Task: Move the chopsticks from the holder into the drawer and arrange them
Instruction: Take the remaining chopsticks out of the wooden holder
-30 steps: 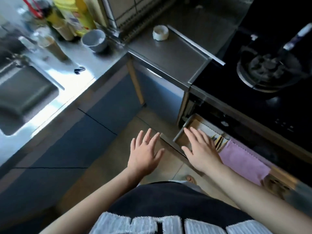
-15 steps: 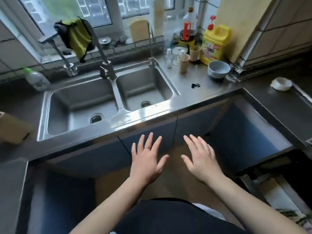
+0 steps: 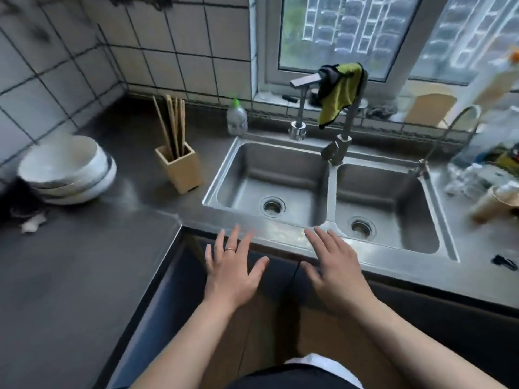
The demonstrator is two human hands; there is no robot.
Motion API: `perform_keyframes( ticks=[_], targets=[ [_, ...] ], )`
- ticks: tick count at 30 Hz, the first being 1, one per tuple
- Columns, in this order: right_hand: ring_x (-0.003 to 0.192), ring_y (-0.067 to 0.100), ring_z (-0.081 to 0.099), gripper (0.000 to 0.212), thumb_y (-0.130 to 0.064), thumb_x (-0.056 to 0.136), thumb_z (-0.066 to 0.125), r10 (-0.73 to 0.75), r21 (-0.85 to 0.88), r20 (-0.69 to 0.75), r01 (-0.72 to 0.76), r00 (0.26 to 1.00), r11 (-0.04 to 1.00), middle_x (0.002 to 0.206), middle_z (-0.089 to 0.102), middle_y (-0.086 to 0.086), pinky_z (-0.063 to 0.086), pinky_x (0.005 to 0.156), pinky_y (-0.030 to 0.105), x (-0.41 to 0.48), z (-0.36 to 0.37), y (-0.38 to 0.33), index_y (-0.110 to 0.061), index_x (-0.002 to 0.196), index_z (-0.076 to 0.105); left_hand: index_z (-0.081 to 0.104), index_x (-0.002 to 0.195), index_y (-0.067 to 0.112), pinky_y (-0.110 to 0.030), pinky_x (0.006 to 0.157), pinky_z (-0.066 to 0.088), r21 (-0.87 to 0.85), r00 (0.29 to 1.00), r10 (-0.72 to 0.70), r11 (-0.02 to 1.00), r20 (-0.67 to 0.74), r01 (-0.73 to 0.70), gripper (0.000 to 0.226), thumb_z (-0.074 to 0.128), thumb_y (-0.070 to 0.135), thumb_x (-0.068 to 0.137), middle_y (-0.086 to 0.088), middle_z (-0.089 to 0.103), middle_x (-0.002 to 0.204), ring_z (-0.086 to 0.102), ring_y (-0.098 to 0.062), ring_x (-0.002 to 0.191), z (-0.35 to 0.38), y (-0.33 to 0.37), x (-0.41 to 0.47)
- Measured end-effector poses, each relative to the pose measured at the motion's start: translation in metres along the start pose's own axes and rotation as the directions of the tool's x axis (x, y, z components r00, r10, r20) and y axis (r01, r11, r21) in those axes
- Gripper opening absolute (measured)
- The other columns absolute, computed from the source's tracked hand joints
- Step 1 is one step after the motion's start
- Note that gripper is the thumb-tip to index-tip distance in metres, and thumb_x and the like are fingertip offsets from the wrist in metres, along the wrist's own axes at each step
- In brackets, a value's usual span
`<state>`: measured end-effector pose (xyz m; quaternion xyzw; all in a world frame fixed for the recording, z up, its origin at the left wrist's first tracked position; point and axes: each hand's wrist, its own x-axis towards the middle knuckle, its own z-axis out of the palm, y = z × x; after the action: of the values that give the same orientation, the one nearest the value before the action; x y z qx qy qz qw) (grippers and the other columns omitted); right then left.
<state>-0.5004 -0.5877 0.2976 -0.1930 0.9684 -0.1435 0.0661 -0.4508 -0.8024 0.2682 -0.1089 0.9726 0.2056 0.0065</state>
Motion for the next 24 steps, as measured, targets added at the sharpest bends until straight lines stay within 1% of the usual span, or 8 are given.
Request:
perform_keyframes(
  ticks=[2, 6, 10, 12, 15, 18, 21, 24],
  targets=[
    [0.147, 0.024, 0.017, 0.064, -0.046, 0.093, 0.046, -0.057, 0.011, 0.013, 0.057, 0.998, 0.998, 0.159, 0.021, -0.004, 0.016, 0.118, 0.039, 0.035, 0.002, -0.014, -0.032, 0.15, 0.02, 0.013, 0.154, 0.036, -0.049, 0.118, -0.004, -0.018, 0.996, -0.077, 0.997, -0.04, 0.076, 0.073, 0.028, 0.065, 0.089, 0.006, 0.003, 0.164, -0.01, -0.019, 0.149, -0.009, -0.018, 0.014],
    [0.147, 0.024, 0.019, 0.064, -0.047, 0.093, 0.046, -0.174, 0.035, 0.018, 0.174, 0.985, 0.984, 0.158, 0.024, -0.004, 0.018, 0.117, 0.04, 0.107, 0.001, -0.044, -0.032, 0.15, 0.022, 0.014, 0.155, 0.035, -0.05, 0.119, 0.002, -0.049, 0.971, -0.21, 0.977, -0.115, 0.206, 0.07, 0.032, 0.063, 0.093, 0.007, 0.007, 0.164, -0.006, -0.018, 0.15, -0.028, -0.052, 0.048],
    [0.147, 0.022, 0.017, 0.064, -0.049, 0.094, 0.042, -0.283, 0.067, 0.036, 0.28, 0.959, 0.958, 0.159, 0.022, -0.006, 0.017, 0.117, 0.039, 0.174, -0.003, -0.075, -0.033, 0.15, 0.017, 0.02, 0.154, 0.033, -0.05, 0.118, 0.01, -0.143, 0.919, -0.35, 0.934, -0.182, 0.328, 0.068, 0.042, 0.058, 0.095, 0.007, 0.013, 0.163, 0.0, -0.019, 0.15, -0.047, -0.083, 0.089],
    [0.148, 0.021, 0.014, 0.064, -0.049, 0.094, 0.041, -0.328, 0.071, 0.043, 0.325, 0.944, 0.943, 0.16, 0.019, -0.007, 0.017, 0.118, 0.039, 0.203, -0.006, -0.09, -0.035, 0.15, 0.014, 0.022, 0.154, 0.032, -0.046, 0.117, 0.011, -0.184, 0.888, -0.407, 0.91, -0.215, 0.372, 0.068, 0.044, 0.057, 0.094, 0.007, 0.015, 0.163, 0.002, -0.019, 0.15, -0.057, -0.095, 0.108],
    [0.149, 0.019, 0.011, 0.064, -0.048, 0.095, 0.042, -0.38, 0.072, 0.051, 0.376, 0.924, 0.924, 0.16, 0.017, -0.008, 0.016, 0.119, 0.039, 0.243, -0.007, -0.114, -0.035, 0.15, 0.013, 0.022, 0.154, 0.03, -0.043, 0.118, 0.011, -0.248, 0.857, -0.456, 0.883, -0.24, 0.399, 0.068, 0.045, 0.055, 0.095, 0.006, 0.017, 0.162, 0.003, -0.017, 0.149, -0.072, -0.115, 0.135],
    [0.149, 0.02, 0.011, 0.065, -0.048, 0.095, 0.043, -0.385, 0.093, 0.067, 0.378, 0.921, 0.921, 0.16, 0.019, -0.007, 0.018, 0.119, 0.04, 0.278, -0.005, -0.141, -0.035, 0.15, 0.013, 0.024, 0.154, 0.028, -0.041, 0.118, 0.013, -0.328, 0.84, -0.483, 0.857, -0.246, 0.397, 0.069, 0.049, 0.052, 0.094, 0.004, 0.022, 0.161, 0.007, -0.018, 0.149, -0.09, -0.139, 0.163],
    [0.147, 0.021, 0.014, 0.065, -0.047, 0.095, 0.044, -0.363, 0.12, 0.061, 0.355, 0.93, 0.927, 0.159, 0.021, -0.007, 0.02, 0.118, 0.041, 0.31, 0.001, -0.168, -0.033, 0.151, 0.014, 0.028, 0.152, 0.025, -0.042, 0.118, 0.018, -0.412, 0.848, -0.472, 0.841, -0.241, 0.351, 0.068, 0.054, 0.047, 0.094, 0.001, 0.031, 0.157, 0.016, -0.022, 0.147, -0.108, -0.166, 0.196],
    [0.145, 0.02, 0.02, 0.067, -0.044, 0.094, 0.048, -0.302, 0.18, 0.049, 0.289, 0.952, 0.94, 0.157, 0.026, -0.005, 0.023, 0.118, 0.038, 0.341, 0.007, -0.196, -0.026, 0.151, 0.016, 0.031, 0.15, 0.027, -0.044, 0.116, 0.026, -0.497, 0.868, -0.458, 0.808, -0.191, 0.317, 0.067, 0.059, 0.045, 0.092, 0.0, 0.038, 0.153, 0.025, -0.021, 0.144, -0.124, -0.193, 0.233]
  ],
)
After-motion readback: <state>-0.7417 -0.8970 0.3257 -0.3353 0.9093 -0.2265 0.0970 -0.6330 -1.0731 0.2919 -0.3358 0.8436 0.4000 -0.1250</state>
